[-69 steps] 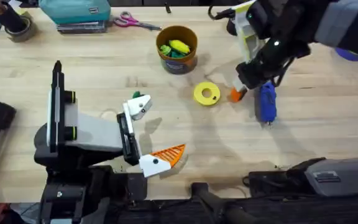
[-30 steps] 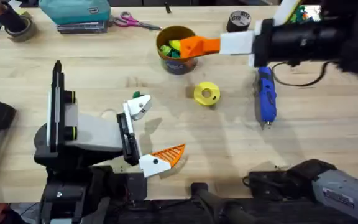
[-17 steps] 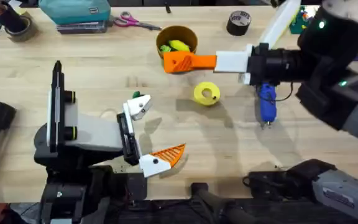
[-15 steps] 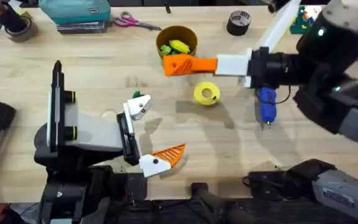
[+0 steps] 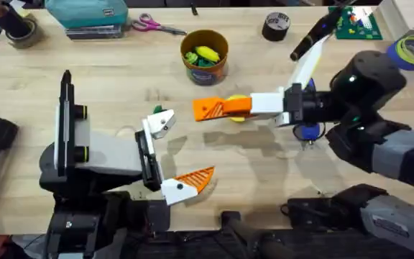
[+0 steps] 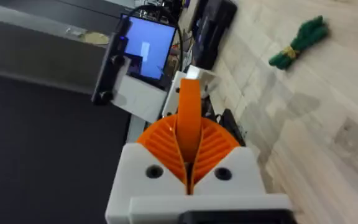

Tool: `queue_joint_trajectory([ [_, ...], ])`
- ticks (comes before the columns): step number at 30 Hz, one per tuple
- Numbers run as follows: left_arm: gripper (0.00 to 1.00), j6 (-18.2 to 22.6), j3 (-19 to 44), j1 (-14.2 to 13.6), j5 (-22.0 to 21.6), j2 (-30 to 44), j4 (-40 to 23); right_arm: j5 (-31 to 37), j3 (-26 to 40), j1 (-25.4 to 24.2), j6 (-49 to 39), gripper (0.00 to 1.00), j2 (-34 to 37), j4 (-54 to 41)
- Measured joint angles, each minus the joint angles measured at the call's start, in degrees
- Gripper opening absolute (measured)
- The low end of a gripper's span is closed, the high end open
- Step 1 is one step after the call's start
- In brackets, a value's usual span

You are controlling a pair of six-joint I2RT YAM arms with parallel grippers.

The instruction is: Pick up the gripper from the table and insert it into the empty holder that is missing its gripper. Then pick up a screw, insert it into the mounting hole, and use the screwdriver to tighten it. Finally, clean up the table by picking up the vegetable and placing it into the bucket.

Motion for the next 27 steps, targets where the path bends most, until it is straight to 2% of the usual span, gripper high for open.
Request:
queue_joint_trajectory([
  [6, 0.986, 0.00, 0.00, 0.00, 0.00, 0.02, 0.00, -0.24, -1.70, 0.00, 2.19, 0.009, 3.56, 3.50],
  [7, 0.986, 0.00, 0.00, 0.00, 0.00, 0.02, 0.00, -0.43, -1.91, 0.00, 4.67, 0.009, 6.07, 11.28],
  [9, 0.985, 0.00, 0.00, 0.00, 0.00, 0.01, 0.00, -0.54, -1.91, 0.00, 6.70, 0.009, 7.70, 16.44],
  [16, 0.986, 0.00, 0.00, 0.00, 0.00, 0.00, 0.00, -0.86, -1.91, 0.00, 15.07, 0.009, 15.09, 26.98],
  [27, 0.985, 0.00, 0.00, 0.00, 0.00, 0.02, 0.00, -1.40, -1.91, 2.29, 21.23, 0.009, 17.35, 29.64],
])
